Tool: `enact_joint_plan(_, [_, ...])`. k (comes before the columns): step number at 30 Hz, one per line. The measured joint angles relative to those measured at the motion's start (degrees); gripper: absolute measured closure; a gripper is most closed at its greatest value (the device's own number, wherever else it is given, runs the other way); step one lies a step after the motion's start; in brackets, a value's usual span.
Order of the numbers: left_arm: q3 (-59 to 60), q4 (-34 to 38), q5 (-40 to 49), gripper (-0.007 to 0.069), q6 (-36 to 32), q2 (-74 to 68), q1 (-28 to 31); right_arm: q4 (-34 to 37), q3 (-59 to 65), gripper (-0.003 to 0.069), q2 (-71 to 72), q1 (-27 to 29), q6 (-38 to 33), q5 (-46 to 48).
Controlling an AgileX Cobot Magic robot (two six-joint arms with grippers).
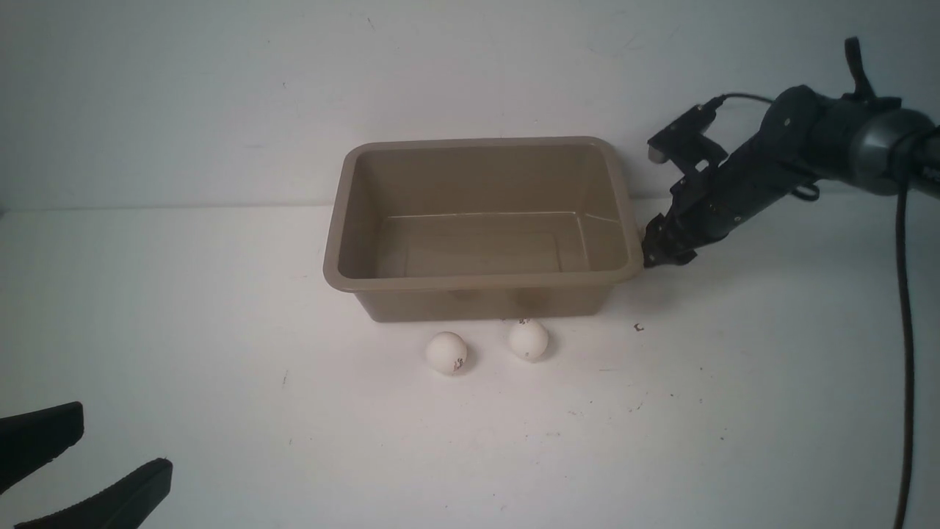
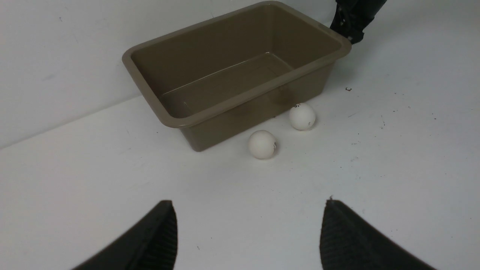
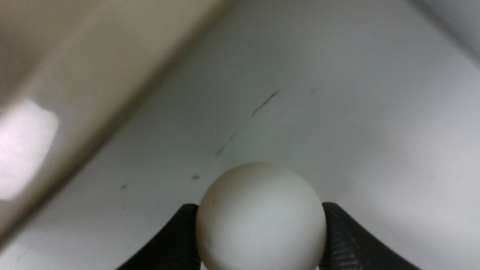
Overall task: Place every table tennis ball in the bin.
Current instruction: Use the right arm to clamp the table tennis ball closest to it, then use the right arm to put the table tennis ball into the box
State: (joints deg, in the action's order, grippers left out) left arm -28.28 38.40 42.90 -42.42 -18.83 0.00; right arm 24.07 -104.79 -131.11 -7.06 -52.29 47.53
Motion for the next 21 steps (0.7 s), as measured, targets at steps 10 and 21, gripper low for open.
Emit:
enact_joint_plan(10, [0.00, -0.02, -1.58, 0.0163, -0.07, 0.00, 0.00, 0.29, 0.00, 0.0297, 11.39, -0.12, 0.05, 3.46])
enact_joint_plan(21, [0.00, 0.21, -2.98, 0.0163, -0.13, 0.00, 0.00, 14.00, 0.00, 0.0297, 13.55, -8.66, -9.13, 5.30])
